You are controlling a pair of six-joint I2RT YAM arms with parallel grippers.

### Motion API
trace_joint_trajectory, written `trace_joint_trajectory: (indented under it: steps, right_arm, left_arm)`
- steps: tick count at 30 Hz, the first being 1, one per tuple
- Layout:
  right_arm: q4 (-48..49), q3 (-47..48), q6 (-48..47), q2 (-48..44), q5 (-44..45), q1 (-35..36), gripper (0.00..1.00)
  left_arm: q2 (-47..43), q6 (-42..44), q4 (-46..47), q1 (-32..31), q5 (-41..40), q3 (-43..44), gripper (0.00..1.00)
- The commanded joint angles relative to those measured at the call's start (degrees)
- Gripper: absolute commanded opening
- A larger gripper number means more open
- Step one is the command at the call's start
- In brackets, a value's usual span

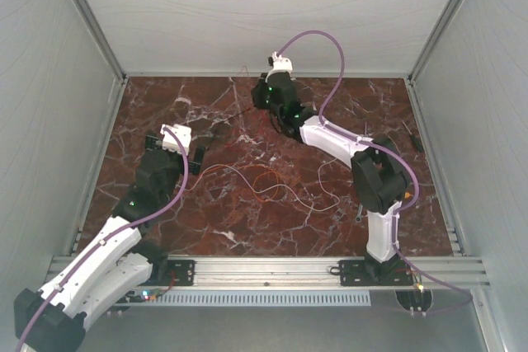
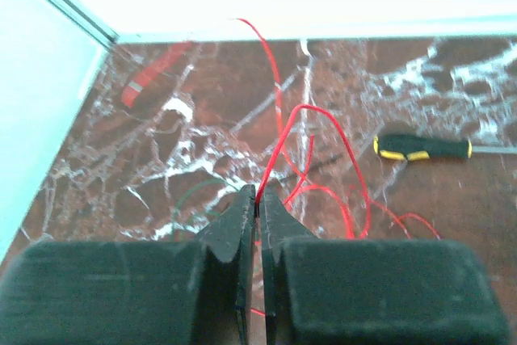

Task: Zip-tie the wires
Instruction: Pick up the cable at the center of the board.

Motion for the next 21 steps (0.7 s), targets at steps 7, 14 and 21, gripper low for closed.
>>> trace_joint_trajectory:
  steps: [7, 14, 21]
  right_arm:
    - [31.1, 5.7, -11.7, -3.5, -7.5, -0.7, 0.0]
    - [40.7, 22.7, -14.5, 2.3, -13.8, -0.8, 0.0]
    - [36.8, 50.9, -15.5, 12.3, -19.2, -0.7, 0.0]
  left_arm:
    - [0.0, -0.4, 2.2, -0.2, 0.7, 1.3, 1.0]
    - [0.0, -0.4, 2.2, -0.2, 0.9, 1.3, 1.0]
    - [-0.2, -0.3, 2.2, -0.2, 1.2, 1.1, 1.0]
